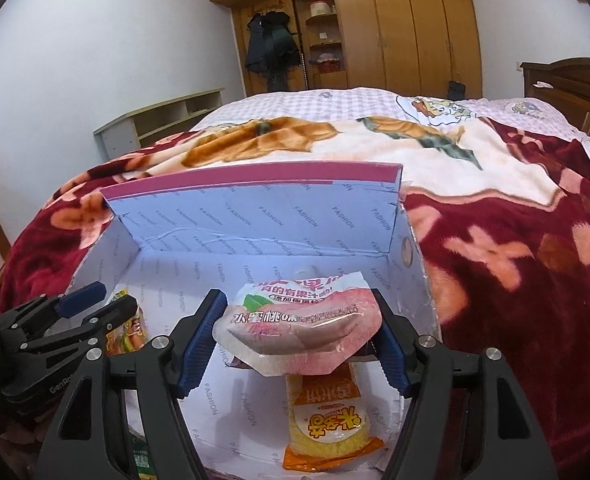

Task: Organize snacks
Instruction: 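Open both grippers to drop the yellow candy and pink pouch into the box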

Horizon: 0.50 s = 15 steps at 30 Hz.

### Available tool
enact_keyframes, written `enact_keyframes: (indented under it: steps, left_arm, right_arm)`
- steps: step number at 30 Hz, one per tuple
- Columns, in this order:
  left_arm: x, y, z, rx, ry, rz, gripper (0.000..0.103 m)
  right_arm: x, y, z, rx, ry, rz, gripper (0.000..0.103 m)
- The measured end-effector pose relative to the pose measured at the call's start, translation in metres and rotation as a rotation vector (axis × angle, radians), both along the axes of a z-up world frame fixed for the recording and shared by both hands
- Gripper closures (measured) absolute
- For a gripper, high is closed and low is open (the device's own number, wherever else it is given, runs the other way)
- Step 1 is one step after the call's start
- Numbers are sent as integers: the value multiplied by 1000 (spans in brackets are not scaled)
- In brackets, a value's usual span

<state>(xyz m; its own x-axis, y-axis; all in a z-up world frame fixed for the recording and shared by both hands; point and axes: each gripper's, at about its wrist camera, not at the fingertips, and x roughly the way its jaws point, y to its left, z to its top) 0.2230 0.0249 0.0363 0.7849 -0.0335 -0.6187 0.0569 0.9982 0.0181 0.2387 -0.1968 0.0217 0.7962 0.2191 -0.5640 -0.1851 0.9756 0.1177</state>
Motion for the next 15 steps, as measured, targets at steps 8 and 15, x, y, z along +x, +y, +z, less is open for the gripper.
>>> enact_keyframes:
  steps: [8,15]
  left_arm:
    - [-3,3,3,-25,14,6,54]
    - [-11,11,10,-82,34,14,54]
  right_arm:
    - [-7,-7,7,-16,-28,-29,20]
    - [-29,-11,20,-34,-91,-30,20]
